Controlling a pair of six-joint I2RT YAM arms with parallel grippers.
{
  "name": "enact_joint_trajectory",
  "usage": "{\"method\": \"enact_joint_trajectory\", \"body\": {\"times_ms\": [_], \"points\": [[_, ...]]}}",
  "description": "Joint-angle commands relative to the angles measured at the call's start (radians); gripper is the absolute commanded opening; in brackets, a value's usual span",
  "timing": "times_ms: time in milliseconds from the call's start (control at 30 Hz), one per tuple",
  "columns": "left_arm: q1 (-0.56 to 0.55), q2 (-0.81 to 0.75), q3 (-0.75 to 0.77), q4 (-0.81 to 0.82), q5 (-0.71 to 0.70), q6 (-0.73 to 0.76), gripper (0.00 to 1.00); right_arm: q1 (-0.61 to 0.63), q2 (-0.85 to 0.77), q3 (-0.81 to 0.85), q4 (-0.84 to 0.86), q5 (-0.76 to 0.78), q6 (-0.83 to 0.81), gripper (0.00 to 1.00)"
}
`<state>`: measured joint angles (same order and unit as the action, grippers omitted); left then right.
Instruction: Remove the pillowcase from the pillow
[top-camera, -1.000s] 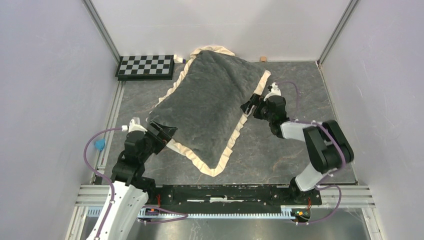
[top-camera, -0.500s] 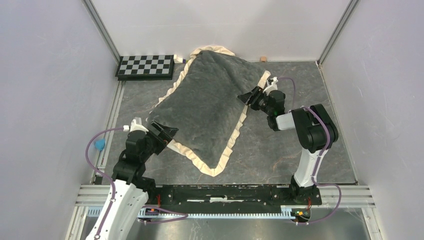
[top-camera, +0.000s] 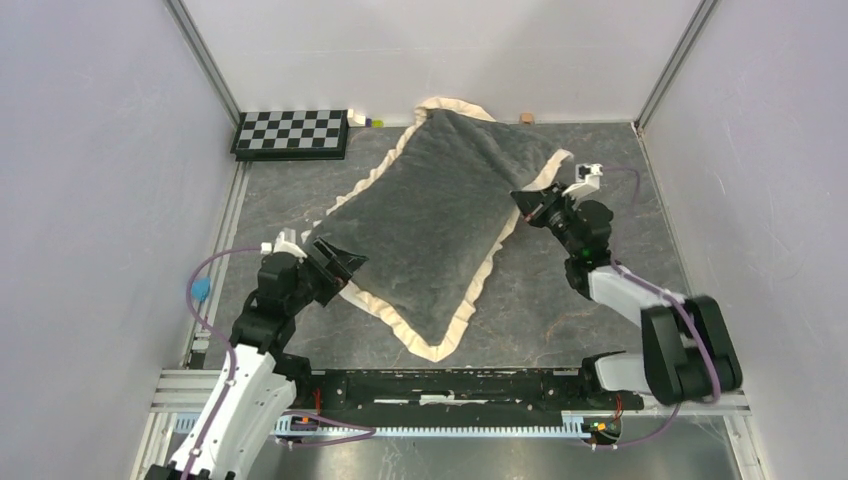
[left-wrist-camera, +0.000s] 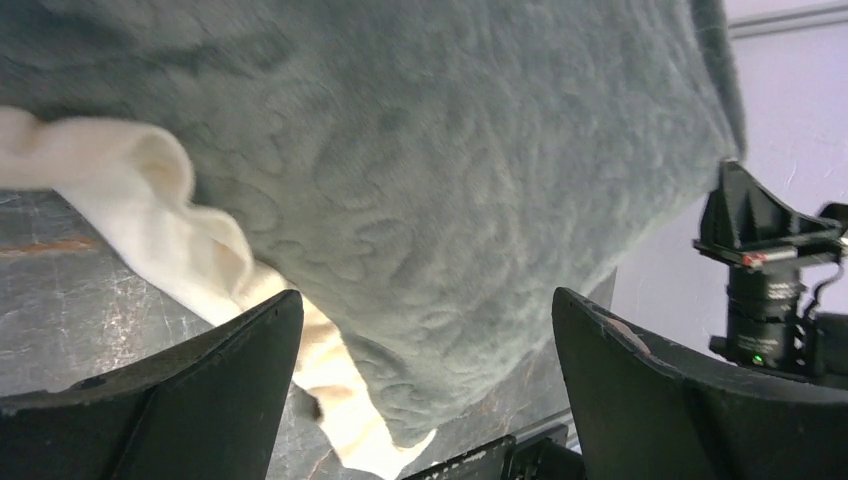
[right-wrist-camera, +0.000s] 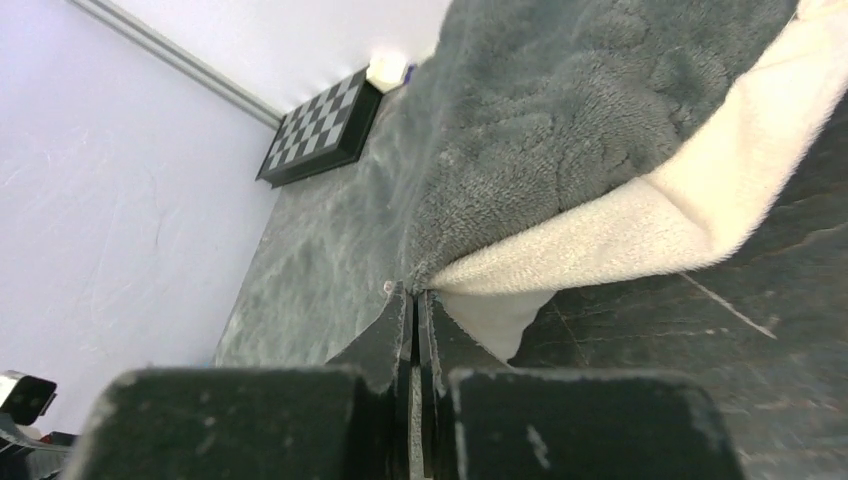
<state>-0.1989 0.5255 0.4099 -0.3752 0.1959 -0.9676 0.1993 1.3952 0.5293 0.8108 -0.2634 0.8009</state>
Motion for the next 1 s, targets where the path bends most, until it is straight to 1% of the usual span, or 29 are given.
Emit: {"method": "enact_joint_trajectory", "body": {"times_ms": [0, 167, 233, 300, 433, 533, 600, 700, 833, 967], "points": [[-0.016, 0.052, 0.046, 0.069, 0.106, 0.029, 1.0, -0.015, -0.243, -0.052, -0.094, 0.16, -0.082, 0.0], [-0.075, 0.059, 0.054, 0.116, 0.113, 0.029, 1.0, -0.015, -0.476, -0.07, -0.241, 0.283, -0.108, 0.0], [-0.116, 0.059, 0.067, 0.129, 0.103, 0.053, 1.0, -0.015, -0.548, -0.041, -0.312, 0.333, -0.109, 0.0], [-0.17, 0.061, 0.088, 0.134, 0.073, 0.098, 1.0, -0.015, -0.579, 0.027, -0.426, 0.38, -0.106, 0.0], [-0.305, 0.072, 0.172, 0.111, -0.064, 0.215, 0.99, -0.014, -0.569, 0.17, -0.583, 0.369, -0.09, 0.0], [-0.39, 0.131, 0.25, 0.103, -0.092, 0.308, 0.97, -0.014, -0.534, 0.247, -0.644, 0.317, -0.05, 0.0], [-0.45, 0.199, 0.309, 0.084, -0.123, 0.348, 0.94, -0.011, -0.514, 0.29, -0.674, 0.28, -0.028, 0.0], [-0.581, 0.284, 0.411, 0.045, -0.218, 0.419, 0.94, -0.001, -0.488, 0.357, -0.728, 0.27, 0.01, 0.0], [-0.789, 0.378, 0.519, 0.024, -0.381, 0.528, 0.95, 0.019, -0.453, 0.459, -0.839, 0.309, 0.049, 0.0], [-0.982, 0.543, 0.685, -0.088, -0.544, 0.62, 0.97, 0.032, -0.434, 0.48, -0.829, 0.303, 0.057, 0.0]]}}
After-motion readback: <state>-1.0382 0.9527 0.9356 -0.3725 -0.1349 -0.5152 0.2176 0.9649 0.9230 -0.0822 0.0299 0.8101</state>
